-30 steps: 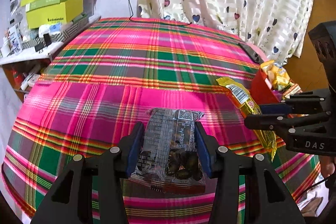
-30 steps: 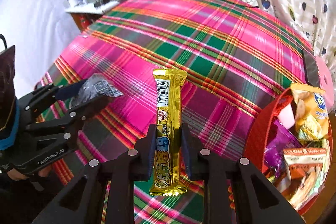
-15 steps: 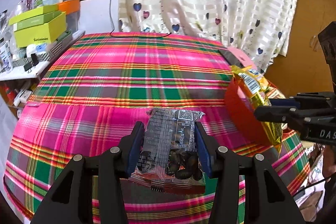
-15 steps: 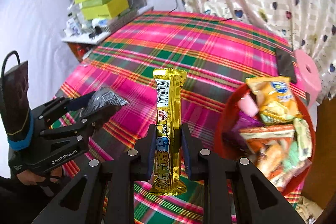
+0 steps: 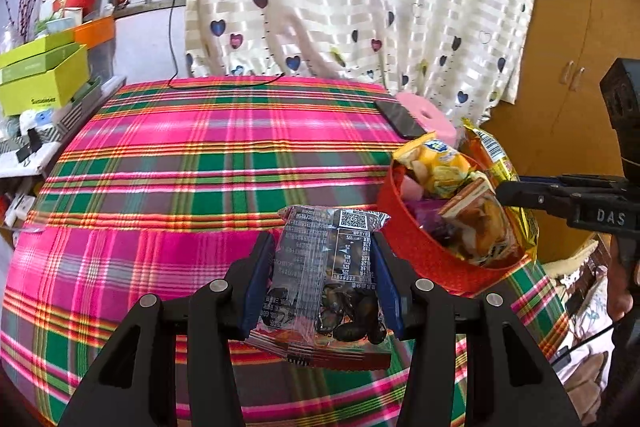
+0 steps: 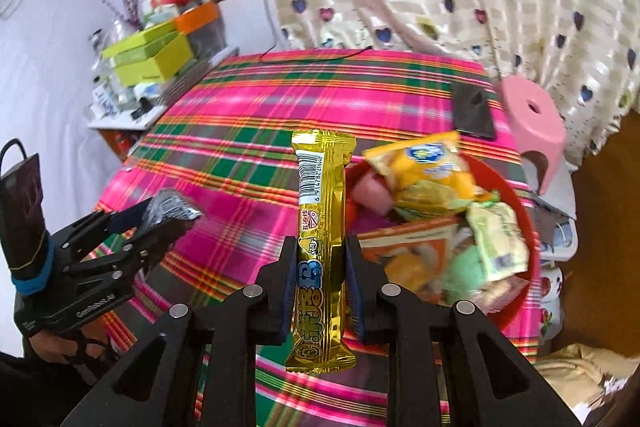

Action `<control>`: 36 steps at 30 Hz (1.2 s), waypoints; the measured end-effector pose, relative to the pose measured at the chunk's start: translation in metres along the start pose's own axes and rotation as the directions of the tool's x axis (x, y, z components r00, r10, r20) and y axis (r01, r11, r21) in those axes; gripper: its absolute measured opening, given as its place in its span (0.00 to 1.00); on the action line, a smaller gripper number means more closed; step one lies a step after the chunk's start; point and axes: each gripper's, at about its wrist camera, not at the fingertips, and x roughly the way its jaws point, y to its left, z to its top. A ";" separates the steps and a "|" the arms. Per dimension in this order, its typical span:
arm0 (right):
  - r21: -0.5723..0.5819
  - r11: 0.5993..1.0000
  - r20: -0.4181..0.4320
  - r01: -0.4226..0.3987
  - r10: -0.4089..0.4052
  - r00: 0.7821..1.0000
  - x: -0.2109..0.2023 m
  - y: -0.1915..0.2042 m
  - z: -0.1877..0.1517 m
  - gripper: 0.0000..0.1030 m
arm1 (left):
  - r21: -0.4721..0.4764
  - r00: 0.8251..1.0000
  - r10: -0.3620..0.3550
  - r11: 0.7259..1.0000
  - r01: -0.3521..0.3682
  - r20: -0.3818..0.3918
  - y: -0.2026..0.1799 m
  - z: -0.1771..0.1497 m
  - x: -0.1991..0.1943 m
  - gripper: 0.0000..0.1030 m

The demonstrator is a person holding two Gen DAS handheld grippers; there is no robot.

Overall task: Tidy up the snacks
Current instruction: 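Carry the dark packet with left tool while right tool carries the yellow bar over the basket, then open left tool to drop the dark packet while right tool drops the yellow bar into the basket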

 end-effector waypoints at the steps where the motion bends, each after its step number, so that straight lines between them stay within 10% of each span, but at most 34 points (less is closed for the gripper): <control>1: 0.015 1.000 0.008 0.011 -0.012 1.000 -0.003 -0.008 0.001 0.20 | 0.003 1.000 -0.006 1.000 0.006 0.002 -0.002 0.002 0.001 0.48; 15: 0.129 0.985 0.022 0.118 -0.122 0.992 -0.009 -0.085 0.007 0.20 | 0.040 0.999 -0.053 0.998 0.052 0.005 -0.023 0.019 0.012 0.48; 36: 0.177 0.984 -0.068 -0.025 0.038 0.997 0.041 -0.099 0.013 0.24 | 0.074 0.995 -0.089 0.993 0.092 -0.043 -0.050 0.035 0.046 0.48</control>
